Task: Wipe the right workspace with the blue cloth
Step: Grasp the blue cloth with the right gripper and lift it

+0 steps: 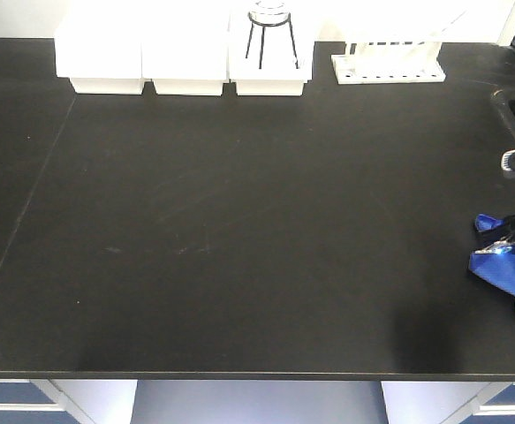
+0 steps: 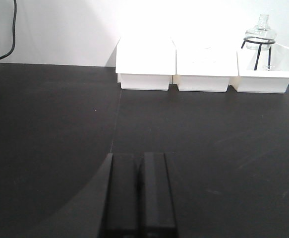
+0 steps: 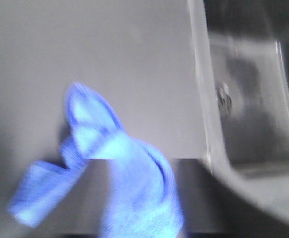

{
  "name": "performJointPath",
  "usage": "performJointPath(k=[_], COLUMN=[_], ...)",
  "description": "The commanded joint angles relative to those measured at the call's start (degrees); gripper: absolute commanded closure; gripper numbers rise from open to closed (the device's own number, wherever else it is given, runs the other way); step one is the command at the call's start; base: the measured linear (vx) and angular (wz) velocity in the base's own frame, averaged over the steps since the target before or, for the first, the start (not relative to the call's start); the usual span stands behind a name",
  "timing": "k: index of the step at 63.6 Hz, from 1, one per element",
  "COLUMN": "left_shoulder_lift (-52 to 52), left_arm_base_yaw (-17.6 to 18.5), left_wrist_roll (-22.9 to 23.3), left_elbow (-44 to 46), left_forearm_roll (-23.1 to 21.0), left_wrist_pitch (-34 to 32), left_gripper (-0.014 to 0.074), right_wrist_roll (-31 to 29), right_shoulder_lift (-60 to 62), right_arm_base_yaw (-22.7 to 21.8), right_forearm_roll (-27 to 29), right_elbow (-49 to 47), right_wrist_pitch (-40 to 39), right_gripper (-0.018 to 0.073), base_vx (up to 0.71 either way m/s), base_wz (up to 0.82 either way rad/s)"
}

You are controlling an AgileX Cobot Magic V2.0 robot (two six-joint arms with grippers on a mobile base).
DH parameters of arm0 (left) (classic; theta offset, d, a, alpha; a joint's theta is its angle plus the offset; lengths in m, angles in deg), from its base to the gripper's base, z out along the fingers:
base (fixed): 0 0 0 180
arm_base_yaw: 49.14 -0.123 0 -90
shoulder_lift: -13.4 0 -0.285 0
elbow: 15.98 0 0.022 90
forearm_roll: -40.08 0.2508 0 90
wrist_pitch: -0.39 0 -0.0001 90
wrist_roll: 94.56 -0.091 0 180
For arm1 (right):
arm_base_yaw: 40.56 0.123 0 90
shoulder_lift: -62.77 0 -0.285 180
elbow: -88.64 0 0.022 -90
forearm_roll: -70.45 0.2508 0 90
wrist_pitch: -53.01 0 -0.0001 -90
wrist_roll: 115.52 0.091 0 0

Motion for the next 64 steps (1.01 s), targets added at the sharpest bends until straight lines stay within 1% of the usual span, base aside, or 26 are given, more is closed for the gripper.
performJointPath(k=[1, 5, 12, 16, 21, 25, 28, 34, 35, 38, 41, 44, 48, 57, 64], left_shoulder_lift=[0.9, 0.9, 0.9, 0.9, 0.9, 0.9, 0.9, 0.9, 0.9, 0.9, 0.9, 0.9, 0.9, 0.9, 0.9], left_arm_base_yaw=[-0.28, -0.28, -0.28, -0.28, -0.28, -0.28, -0.28, -0.28, -0.28, -0.28, -0.28, -0.28, -0.28, -0.28, -0.28], left_wrist_roll=[0.49, 0.49, 0.49, 0.49, 0.49, 0.49, 0.49, 0.49, 0.49, 0.49, 0.49, 0.49, 0.49, 0.49, 0.49], left_elbow=[-1.78, -1.78, -1.78, -1.78, -1.78, -1.78, -1.78, -1.78, -1.78, -1.78, -1.78, -1.78, -1.78, -1.78, -1.78], left_forearm_roll=[0.05, 0.05, 0.05, 0.05, 0.05, 0.05, 0.05, 0.05, 0.05, 0.05, 0.05, 0.05, 0.05, 0.05, 0.05], left_wrist_pitch=[-4.62, -4.62, -4.62, -4.62, -4.62, -4.62, -4.62, -4.62, -4.62, -4.62, -4.62, -4.62, -4.62, -4.62, -4.62], left_gripper=[0.0602, 0.0602, 0.0602, 0.0602, 0.0602, 0.0602, 0.0602, 0.0602, 0.0602, 0.0602, 0.0602, 0.0602, 0.0602, 0.0602, 0.0602], right_wrist_roll=[4.04, 6.09, 10.51, 12.49, 12.84, 12.84, 12.84, 12.79, 12.74, 12.74, 12.74, 12.8, 12.74, 12.88, 13.8], right_shoulder_lift=[-1.13, -2.74, -5.43, -6.78, -7.5, -7.44, -7.39, -7.2, -7.06, -6.34, -4.75, -2.33, 1.04, 11.34, 17.73], right_arm_base_yaw=[-0.5, -0.5, -0.5, -0.5, -0.5, -0.5, -0.5, -0.5, -0.5, -0.34, -0.34, -0.34, -0.34, -0.34, -0.34], right_forearm_roll=[-6.74, -9.15, -10.81, -10.93, -11.04, -11.11, -11.49, -12.11, -12.12, -11.78, -10.29, -8.83, -8.48, -8.48, -8.48], right_elbow=[-1.76, -1.76, -1.76, -1.76, -1.76, -1.76, -1.76, -1.76, -1.76, -1.76, -1.76, -1.76, -1.76, -1.76, -0.3], right_wrist_pitch=[-0.52, -0.45, 0.28, 0.28, 0.22, -0.15, -0.51, -0.47, -0.47, -0.52, -1.37, -3.61, -7.66, -20.34, -24.42], right_gripper=[-0.0021, -0.0051, -0.0042, -0.0013, 0.0052, 0.0133, 0.0226, 0.0385, 0.0426, 0.0505, 0.0574, 0.0572, 0.057, 0.0568, 0.0567], base_vx=[0.0, 0.0, 0.0, 0.0, 0.0, 0.0, 0.0, 0.0, 0.0, 0.0, 0.0, 0.0, 0.0, 0.0, 0.0], base_wz=[0.0, 0.0, 0.0, 0.0, 0.0, 0.0, 0.0, 0.0, 0.0, 0.0, 0.0, 0.0, 0.0, 0.0, 0.0])
